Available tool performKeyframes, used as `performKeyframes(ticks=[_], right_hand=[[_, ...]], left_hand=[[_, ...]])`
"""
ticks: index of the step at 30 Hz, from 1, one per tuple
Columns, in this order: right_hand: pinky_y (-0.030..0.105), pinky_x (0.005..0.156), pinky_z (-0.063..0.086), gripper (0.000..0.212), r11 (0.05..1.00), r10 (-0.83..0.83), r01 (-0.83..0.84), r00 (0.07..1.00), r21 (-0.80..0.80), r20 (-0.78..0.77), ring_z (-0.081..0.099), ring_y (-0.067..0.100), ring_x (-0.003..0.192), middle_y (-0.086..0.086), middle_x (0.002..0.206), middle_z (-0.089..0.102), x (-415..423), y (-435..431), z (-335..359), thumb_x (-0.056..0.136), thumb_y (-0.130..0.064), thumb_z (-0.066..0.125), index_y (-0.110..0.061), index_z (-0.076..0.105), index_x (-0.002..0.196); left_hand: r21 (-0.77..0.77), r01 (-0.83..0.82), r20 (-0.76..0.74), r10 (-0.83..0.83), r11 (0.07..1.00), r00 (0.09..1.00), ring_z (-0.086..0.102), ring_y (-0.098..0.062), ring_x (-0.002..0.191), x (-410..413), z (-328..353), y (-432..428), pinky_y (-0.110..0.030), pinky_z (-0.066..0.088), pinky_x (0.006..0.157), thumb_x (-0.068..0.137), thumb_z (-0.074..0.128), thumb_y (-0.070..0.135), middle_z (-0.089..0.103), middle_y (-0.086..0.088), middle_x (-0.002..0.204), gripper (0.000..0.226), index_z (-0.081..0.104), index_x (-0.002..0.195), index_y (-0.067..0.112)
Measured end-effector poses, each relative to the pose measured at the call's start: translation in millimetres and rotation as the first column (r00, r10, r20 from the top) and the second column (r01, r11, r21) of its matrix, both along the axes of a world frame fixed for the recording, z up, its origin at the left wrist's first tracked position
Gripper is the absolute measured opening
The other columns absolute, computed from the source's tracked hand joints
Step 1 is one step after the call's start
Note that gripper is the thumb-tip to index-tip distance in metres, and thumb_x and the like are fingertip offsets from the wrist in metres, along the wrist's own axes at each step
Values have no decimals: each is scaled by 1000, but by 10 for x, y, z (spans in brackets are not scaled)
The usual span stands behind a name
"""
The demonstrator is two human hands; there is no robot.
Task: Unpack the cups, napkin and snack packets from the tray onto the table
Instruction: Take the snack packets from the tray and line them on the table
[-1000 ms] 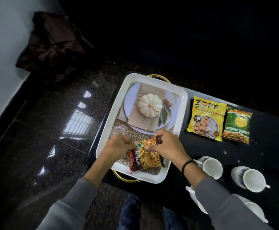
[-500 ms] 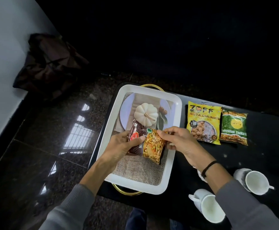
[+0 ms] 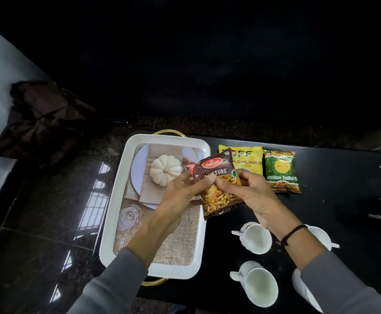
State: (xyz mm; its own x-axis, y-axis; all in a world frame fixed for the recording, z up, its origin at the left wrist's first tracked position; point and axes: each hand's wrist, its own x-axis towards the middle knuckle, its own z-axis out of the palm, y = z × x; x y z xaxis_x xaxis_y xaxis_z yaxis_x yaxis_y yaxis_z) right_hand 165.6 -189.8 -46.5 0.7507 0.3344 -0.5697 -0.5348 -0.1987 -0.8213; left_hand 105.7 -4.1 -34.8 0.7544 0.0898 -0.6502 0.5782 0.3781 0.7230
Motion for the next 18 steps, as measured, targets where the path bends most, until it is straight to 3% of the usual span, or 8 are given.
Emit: performKeyframes(ticks=[2, 3, 6, 7, 9, 12, 16, 18], right_hand=[[25, 93, 49, 54, 999, -41, 42, 998, 10, -50, 67, 9, 110, -7, 111, 77, 16, -176, 2, 56, -54, 94, -26, 75, 98], [25, 94, 43, 52, 999, -48, 49, 996, 9, -79, 61, 2, 111, -13, 114, 72, 17, -269, 14, 56, -55, 93, -31, 72, 96], [23, 90, 37, 29, 997, -59, 65, 987, 33, -151, 63, -12, 97, -23, 102, 74, 23, -543, 24, 66, -52, 89, -41, 73, 89], [20, 87, 42, 25, 997, -66, 72, 987, 34, -147, 69, -10, 93, -21, 98, 78, 19, -638, 35, 71, -49, 88, -40, 77, 91], [15, 76, 55, 36, 992, -116, 121, 987, 41, -115, 76, 4, 96, -9, 101, 82, 20, -786, 37, 75, -43, 87, -25, 78, 106], [14, 66, 58, 50, 964, -257, 262, 959, 34, -118, 79, 17, 93, 3, 102, 82, 46, -1049, 14, 74, -37, 88, -13, 73, 115], [28, 78, 58, 51, 931, -364, 363, 927, -23, -88, 79, 19, 93, 4, 100, 82, 134, -1420, -42, 74, -44, 86, -14, 74, 113], [28, 79, 57, 48, 910, -416, 414, 907, -33, -67, 79, 19, 94, 4, 101, 82, 212, -1601, -53, 78, -42, 85, -13, 73, 114]], left_hand=[[30, 46, 7, -46, 999, 999, 79, -18, 91, 94, 8, -147, -27, 62, 72, 67, 90, 33, 81, -7, 104, 52, 73, 114, 17], [52, 67, 4, -67, 996, 998, 79, -19, 92, 138, 9, -217, -27, 62, 71, 70, 90, 33, 81, -7, 103, 49, 73, 113, 17], [72, 110, -15, -109, 991, 994, 79, -20, 90, 251, -10, -425, -26, 62, 68, 81, 85, 24, 82, -9, 100, 37, 72, 114, 15], [67, 121, -21, -119, 990, 993, 79, -19, 91, 290, -17, -519, -27, 62, 69, 83, 84, 23, 81, -9, 101, 37, 71, 116, 13], [61, 142, -44, -139, 988, 989, 79, -19, 94, 352, -28, -721, -30, 63, 74, 83, 83, 28, 81, -7, 103, 46, 67, 122, 11], [46, 150, -87, -146, 988, 986, 77, -21, 101, 449, -67, -1074, -37, 63, 84, 82, 84, 35, 80, -7, 109, 51, 62, 124, 15], [43, 176, -85, -172, 984, 981, 77, -1, 79, 610, -90, -1504, -18, 59, 62, 83, 84, 31, 82, 9, 89, 31, 63, 106, 26], [55, 209, -81, -204, 976, 976, 76, 0, 79, 709, -110, -1726, -20, 60, 66, 84, 83, 30, 82, 10, 88, 27, 64, 103, 28]])
